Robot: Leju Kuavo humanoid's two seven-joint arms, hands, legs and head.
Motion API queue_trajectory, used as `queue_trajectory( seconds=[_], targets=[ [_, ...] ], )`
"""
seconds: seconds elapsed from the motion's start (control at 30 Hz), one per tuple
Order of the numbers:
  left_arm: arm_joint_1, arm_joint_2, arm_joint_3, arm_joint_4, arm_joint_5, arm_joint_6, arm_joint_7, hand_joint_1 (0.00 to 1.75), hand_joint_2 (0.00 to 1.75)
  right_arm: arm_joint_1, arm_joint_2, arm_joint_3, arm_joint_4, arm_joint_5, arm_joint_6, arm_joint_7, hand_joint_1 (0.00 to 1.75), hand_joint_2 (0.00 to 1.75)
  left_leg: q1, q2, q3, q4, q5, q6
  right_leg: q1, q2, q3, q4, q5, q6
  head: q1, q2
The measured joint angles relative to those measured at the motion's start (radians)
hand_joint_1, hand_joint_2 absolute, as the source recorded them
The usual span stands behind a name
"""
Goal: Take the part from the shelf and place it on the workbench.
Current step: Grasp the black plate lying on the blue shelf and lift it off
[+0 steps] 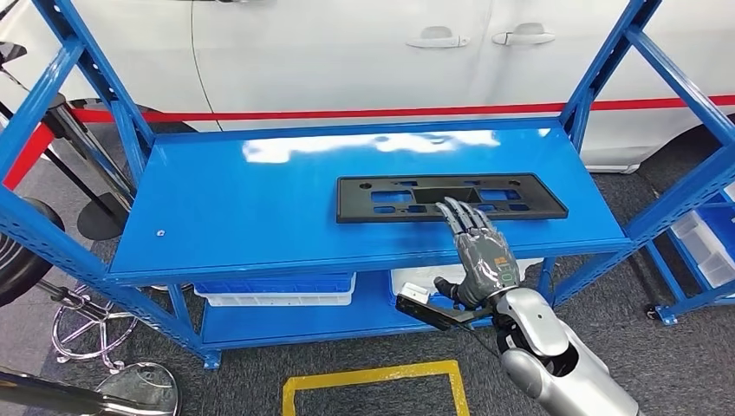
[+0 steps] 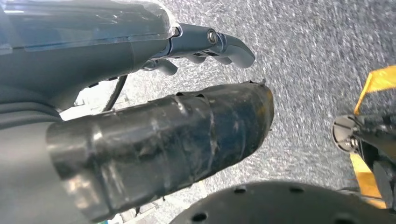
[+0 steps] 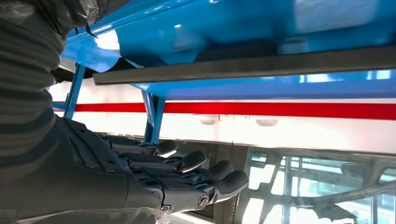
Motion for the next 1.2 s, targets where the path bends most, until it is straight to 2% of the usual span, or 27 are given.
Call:
queue_trajectory(
  seconds=[0.07, 0.1, 0.17, 0.2, 0.3, 0.33, 0.37, 0.43, 0.47, 0.5, 0.53, 0.57, 0.6, 0.67, 0.73, 0.8, 0.83, 0.87, 0.93, 0.97, 1.0, 1.03, 1.07, 1.1, 1.13, 1.17, 1.2],
  targets=[
    [0.000, 0.000, -0.008, 0.000, 0.006, -0.001, 0.002, 0.00, 0.00, 0.007, 0.003, -0.013, 0.008, 0.005, 0.000, -0.003, 0.00, 1.75, 0.001, 0.000, 0.019, 0.000, -0.015, -0.007, -0.005, -0.003, 0.033, -0.119, 0.094, 0.000, 0.000, 0.000],
    [0.000, 0.000, -0.012, 0.000, 0.010, -0.001, 0.002, 0.00, 0.00, 0.009, 0.005, -0.019, 0.012, 0.009, 0.000, -0.004, 0.00, 1.75, 0.001, 0.000, 0.027, 0.000, -0.022, -0.012, -0.004, -0.006, 0.051, -0.176, 0.116, -0.002, 0.000, 0.000],
    [-0.004, 0.000, -0.020, 0.000, 0.020, 0.000, 0.002, 0.00, 0.00, 0.015, 0.010, -0.030, 0.018, 0.017, 0.000, -0.010, 0.00, 1.75, 0.000, 0.000, 0.036, 0.000, -0.033, -0.026, 0.003, -0.009, 0.071, -0.236, 0.125, -0.015, 0.001, 0.000],
    [-0.005, 0.000, -0.024, 0.000, 0.025, 0.000, 0.002, 0.00, 0.00, 0.019, 0.013, -0.034, 0.021, 0.020, -0.001, -0.012, 0.00, 1.75, -0.002, 0.000, 0.041, 0.003, -0.035, -0.033, 0.007, -0.009, 0.073, -0.239, 0.116, -0.023, 0.002, 0.000],
    [-0.007, 0.000, -0.038, 0.000, 0.040, 0.001, 0.002, 0.00, 0.00, 0.026, 0.021, -0.045, 0.026, 0.025, -0.001, -0.017, 0.00, 1.75, -0.002, 0.002, 0.041, 0.032, -0.052, -0.049, 0.004, -0.005, 0.093, -0.245, 0.127, -0.046, 0.002, 0.000],
    [-0.008, 0.000, -0.043, 0.000, 0.046, 0.001, 0.002, 0.00, 0.00, 0.027, 0.024, -0.049, 0.026, 0.028, -0.001, -0.019, 0.00, 1.75, -0.001, 0.003, 0.022, 0.071, -0.070, -0.052, 0.003, -0.004, 0.099, -0.246, 0.125, -0.052, 0.002, 0.000],
    [-0.009, 0.000, -0.048, 0.000, 0.053, 0.001, 0.001, 0.00, 0.00, 0.028, 0.026, -0.052, 0.027, 0.030, 0.000, -0.020, 0.00, 1.75, 0.000, 0.003, -0.011, 0.130, -0.096, -0.054, 0.005, -0.004, 0.103, -0.247, 0.122, -0.058, 0.001, 0.000],
    [-0.010, 0.000, -0.061, 0.000, 0.067, 0.000, 0.001, 0.00, 0.00, 0.031, 0.031, -0.055, 0.030, 0.033, 0.001, -0.021, 0.00, 1.75, 0.000, 0.003, -0.095, 0.256, -0.143, -0.055, 0.011, -0.005, 0.108, -0.246, 0.114, -0.067, 0.001, 0.000],
    [-0.010, 0.000, -0.067, 0.000, 0.075, 0.000, 0.002, 0.00, 0.00, 0.033, 0.034, -0.055, 0.032, 0.033, 0.001, -0.022, 0.00, 1.75, -0.001, 0.003, -0.123, 0.287, -0.148, -0.053, 0.015, -0.004, 0.112, -0.245, 0.109, -0.069, 0.001, 0.000],
    [-0.009, -0.001, -0.073, 0.000, 0.082, 0.000, 0.002, 0.00, 0.00, 0.034, 0.036, -0.056, 0.035, 0.033, 0.002, -0.022, 0.00, 1.75, -0.001, 0.003, -0.133, 0.283, -0.131, -0.050, 0.018, -0.003, 0.118, -0.244, 0.104, -0.070, 0.001, 0.000],
    [-0.009, -0.001, -0.079, 0.000, 0.088, -0.001, 0.002, 0.00, 0.00, 0.035, 0.038, -0.057, 0.037, 0.033, 0.003, -0.023, 0.00, 1.75, -0.002, 0.003, -0.126, 0.242, -0.094, -0.045, 0.021, -0.001, 0.125, -0.242, 0.097, -0.071, 0.001, 0.000],
    [-0.009, -0.001, -0.085, 0.000, 0.094, -0.001, 0.002, 0.00, 0.00, 0.035, 0.039, -0.058, 0.038, 0.033, 0.004, -0.023, 0.00, 1.75, -0.004, 0.003, -0.106, 0.176, -0.046, -0.039, 0.023, 0.000, 0.133, -0.241, 0.091, -0.070, 0.001, 0.000],
    [-0.008, -0.001, -0.090, 0.000, 0.099, -0.001, 0.002, 0.00, 0.00, 0.035, 0.041, -0.059, 0.040, 0.033, 0.004, -0.023, 0.00, 1.75, -0.006, 0.003, -0.086, 0.116, -0.012, -0.032, 0.025, 0.001, 0.139, -0.239, 0.085, -0.069, 0.001, 0.000],
    [-0.008, 0.000, -0.098, 0.000, 0.104, -0.001, 0.002, 0.00, 0.00, 0.036, 0.043, -0.062, 0.043, 0.034, 0.006, -0.024, 0.00, 1.75, -0.014, 0.003, -0.063, 0.043, 0.011, -0.023, 0.026, 0.002, 0.143, -0.237, 0.076, -0.061, 0.001, 0.000],
    [-0.010, 0.000, -0.106, 0.000, 0.106, -0.001, 0.002, 0.00, 0.00, 0.037, 0.046, -0.064, 0.045, 0.034, 0.008, -0.025, 0.00, 1.75, -0.017, 0.002, -0.059, 0.033, 0.010, -0.016, 0.024, 0.002, 0.143, -0.239, 0.072, -0.049, 0.001, 0.000],
    [-0.009, -0.002, -0.113, 0.000, 0.110, -0.001, 0.002, 0.00, 0.00, 0.037, 0.048, -0.068, 0.045, 0.034, 0.008, -0.027, 0.00, 1.75, -0.011, 0.004, -0.047, 0.019, 0.024, -0.007, 0.024, 0.001, 0.145, -0.232, 0.062, -0.037, 0.001, 0.000],
    [-0.010, -0.002, -0.115, 0.000, 0.115, -0.001, 0.002, 0.00, 0.00, 0.035, 0.048, -0.070, 0.045, 0.034, 0.009, -0.029, 0.00, 1.75, -0.007, 0.005, -0.039, 0.012, 0.026, -0.003, 0.023, 0.001, 0.134, -0.207, 0.048, -0.031, 0.002, 0.000],
    [-0.010, -0.003, -0.119, 0.000, 0.120, -0.001, 0.002, 0.00, 0.00, 0.035, 0.048, -0.072, 0.046, 0.033, 0.010, -0.030, 0.00, 1.75, -0.005, 0.006, -0.033, 0.007, 0.026, 0.000, 0.020, 0.001, 0.110, -0.161, 0.026, -0.024, 0.002, 0.000],
    [-0.010, -0.004, -0.128, 0.000, 0.130, -0.002, 0.002, 0.00, 0.00, 0.038, 0.048, -0.072, 0.048, 0.033, 0.011, -0.032, 0.00, 1.75, -0.005, 0.006, -0.027, 0.005, 0.019, 0.003, 0.013, 0.000, 0.032, -0.029, -0.022, -0.012, 0.003, 0.000],
    [-0.010, -0.004, -0.132, 0.000, 0.134, -0.003, 0.002, 0.00, 0.00, 0.041, 0.049, -0.072, 0.050, 0.033, 0.012, -0.032, 0.00, 1.75, -0.005, 0.005, -0.024, 0.006, 0.014, 0.003, 0.009, 0.000, -0.002, 0.020, -0.029, -0.007, 0.003, 0.000],
    [-0.010, -0.004, -0.136, 0.000, 0.137, -0.003, 0.002, 0.00, 0.00, 0.044, 0.049, -0.072, 0.051, 0.033, 0.013, -0.032, 0.00, 1.75, -0.004, 0.004, -0.019, 0.007, 0.009, 0.002, 0.005, 0.000, -0.020, 0.035, -0.016, -0.004, 0.003, 0.000],
    [-0.010, -0.005, -0.139, 0.000, 0.139, -0.003, 0.002, 0.00, 0.00, 0.046, 0.049, -0.072, 0.052, 0.033, 0.013, -0.032, 0.00, 1.75, -0.004, 0.003, -0.012, 0.008, 0.003, 0.001, 0.002, -0.001, -0.016, 0.008, 0.017, -0.002, 0.003, 0.000],
    [-0.009, -0.006, -0.141, 0.000, 0.140, -0.003, 0.002, 0.00, 0.00, 0.046, 0.049, -0.072, 0.053, 0.033, 0.013, -0.032, 0.00, 1.75, -0.003, 0.003, -0.003, 0.008, -0.004, -0.002, 0.000, -0.002, 0.007, -0.056, 0.064, -0.002, 0.003, 0.000],
    [-0.009, -0.006, -0.143, 0.000, 0.140, -0.003, 0.002, 0.00, 0.00, 0.046, 0.049, -0.072, 0.053, 0.033, 0.013, -0.032, 0.00, 1.75, -0.003, 0.002, 0.005, 0.008, -0.010, -0.006, -0.001, -0.004, 0.036, -0.123, 0.099, -0.004, 0.003, 0.000],
    [-0.009, -0.007, -0.145, 0.000, 0.141, -0.003, 0.002, 0.00, 0.00, 0.045, 0.050, -0.073, 0.054, 0.033, 0.013, -0.032, 0.00, 1.75, -0.004, 0.002, 0.011, 0.009, -0.017, -0.011, 0.001, -0.005, 0.064, -0.183, 0.121, -0.008, 0.003, 0.000],
    [-0.010, -0.007, -0.147, 0.000, 0.143, -0.002, 0.001, 0.00, 0.00, 0.045, 0.050, -0.073, 0.054, 0.033, 0.015, -0.032, 0.00, 1.75, -0.005, 0.002, 0.014, 0.009, -0.021, -0.017, 0.004, -0.005, 0.081, -0.220, 0.129, -0.014, 0.003, 0.000],
    [-0.011, -0.007, -0.150, 0.000, 0.147, 0.000, 0.000, 0.00, 0.00, 0.045, 0.051, -0.073, 0.055, 0.033, 0.018, -0.030, 0.00, 1.75, -0.006, 0.001, 0.014, 0.008, -0.025, -0.023, 0.007, -0.004, 0.087, -0.231, 0.121, -0.020, 0.003, 0.000]
  ],
)
